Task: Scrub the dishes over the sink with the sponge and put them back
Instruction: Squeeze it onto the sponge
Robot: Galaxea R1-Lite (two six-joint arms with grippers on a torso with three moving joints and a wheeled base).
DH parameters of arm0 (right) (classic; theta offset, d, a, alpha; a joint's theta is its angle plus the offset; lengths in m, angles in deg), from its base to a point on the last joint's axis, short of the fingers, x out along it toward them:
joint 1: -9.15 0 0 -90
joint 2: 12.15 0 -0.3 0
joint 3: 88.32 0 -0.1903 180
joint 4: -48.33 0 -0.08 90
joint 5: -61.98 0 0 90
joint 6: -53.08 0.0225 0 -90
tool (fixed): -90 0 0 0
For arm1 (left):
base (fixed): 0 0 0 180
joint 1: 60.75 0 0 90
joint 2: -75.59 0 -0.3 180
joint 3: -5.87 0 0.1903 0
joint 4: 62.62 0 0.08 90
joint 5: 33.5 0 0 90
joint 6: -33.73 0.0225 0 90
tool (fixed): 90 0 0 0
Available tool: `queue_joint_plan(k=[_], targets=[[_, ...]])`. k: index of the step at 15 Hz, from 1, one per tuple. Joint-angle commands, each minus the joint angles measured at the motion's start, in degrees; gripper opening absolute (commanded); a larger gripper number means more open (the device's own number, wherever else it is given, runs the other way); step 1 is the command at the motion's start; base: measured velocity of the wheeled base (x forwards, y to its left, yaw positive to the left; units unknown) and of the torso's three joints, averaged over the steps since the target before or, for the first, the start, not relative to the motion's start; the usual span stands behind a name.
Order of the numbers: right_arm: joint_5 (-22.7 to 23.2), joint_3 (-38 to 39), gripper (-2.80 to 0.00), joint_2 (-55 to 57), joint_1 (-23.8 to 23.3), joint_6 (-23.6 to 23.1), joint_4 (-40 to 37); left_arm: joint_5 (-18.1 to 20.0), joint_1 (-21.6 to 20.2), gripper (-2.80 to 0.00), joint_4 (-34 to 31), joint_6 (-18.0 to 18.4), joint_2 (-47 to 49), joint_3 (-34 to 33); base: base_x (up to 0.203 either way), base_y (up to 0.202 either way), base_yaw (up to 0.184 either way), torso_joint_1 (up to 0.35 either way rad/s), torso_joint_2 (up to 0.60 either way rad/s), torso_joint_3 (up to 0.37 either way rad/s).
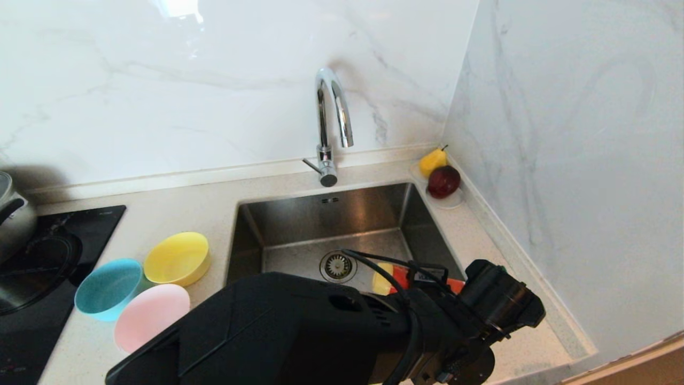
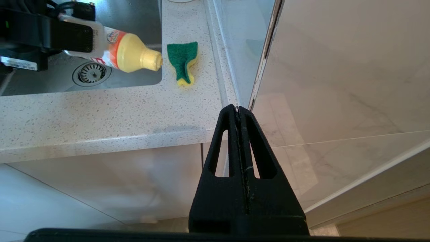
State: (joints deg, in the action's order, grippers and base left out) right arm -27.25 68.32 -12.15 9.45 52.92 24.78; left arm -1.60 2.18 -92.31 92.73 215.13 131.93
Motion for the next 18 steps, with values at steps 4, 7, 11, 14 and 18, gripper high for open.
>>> queue_joint_plan(k=[4, 7, 11, 14, 18], targets=[[0.03, 0.00, -2.80, 0.00, -0.04, -0.02, 0.01, -3.15, -0.09, -2.80, -0.38, 1.40, 1.44, 1.38, 0.000, 0.000, 0.000, 0.000, 0.00, 0.000], [0.02, 0.00, -2.80, 0.00, 0.05, -0.02, 0.01, -3.42, -0.09, -2.80, -3.89, 1.86, 2.16, 4.53, 0.000, 0.000, 0.000, 0.000, 0.00, 0.000], [0.09, 0.00, -2.80, 0.00, 0.05, -0.02, 0.01, -4.10, -0.09, -2.80, -5.29, 1.84, 4.27, 6.81, 0.000, 0.000, 0.000, 0.000, 0.00, 0.000], [0.02, 0.00, -2.80, 0.00, 0.05, -0.02, 0.01, -4.21, -0.09, -2.80, -4.23, 1.73, 4.87, 6.99, 0.000, 0.000, 0.000, 0.000, 0.00, 0.000], [0.07, 0.00, -2.80, 0.00, 0.05, -0.02, 0.01, -4.19, -0.17, -2.80, 2.96, 1.89, 6.32, 7.27, 0.000, 0.000, 0.000, 0.000, 0.00, 0.000]])
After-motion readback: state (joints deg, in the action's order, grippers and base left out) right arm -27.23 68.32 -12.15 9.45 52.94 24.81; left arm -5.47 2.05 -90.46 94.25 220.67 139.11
